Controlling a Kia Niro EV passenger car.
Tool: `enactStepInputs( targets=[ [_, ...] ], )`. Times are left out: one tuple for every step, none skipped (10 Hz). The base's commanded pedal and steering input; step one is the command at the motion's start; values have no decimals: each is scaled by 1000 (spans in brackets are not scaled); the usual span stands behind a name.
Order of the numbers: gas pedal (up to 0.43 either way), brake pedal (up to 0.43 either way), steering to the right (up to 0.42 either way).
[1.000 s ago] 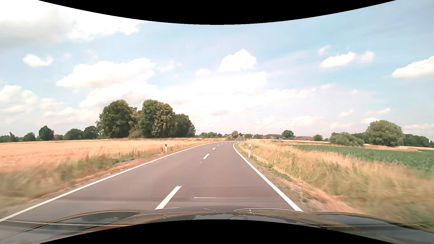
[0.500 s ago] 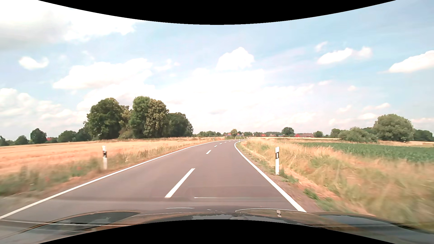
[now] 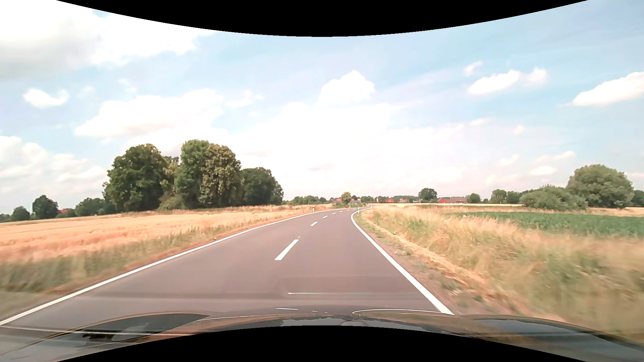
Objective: Follow the waypoints while adhering to traffic rules and regulations
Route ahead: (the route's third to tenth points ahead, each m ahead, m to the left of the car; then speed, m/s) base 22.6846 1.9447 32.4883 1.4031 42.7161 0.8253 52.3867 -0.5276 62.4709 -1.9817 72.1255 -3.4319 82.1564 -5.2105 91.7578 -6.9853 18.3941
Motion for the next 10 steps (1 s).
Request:
enactStepInputs(
  targets=[
    [220, 0, 3],
    [220, 0, 4],
    [220, 0, 4],
    [220, 0, 4],
    [220, 0, 6],
    [220, 0, 7],
    [220, 0, 7],
    [220, 0, 7],
    [220, 0, 8],
    [220, 0, 10]
  ],
)
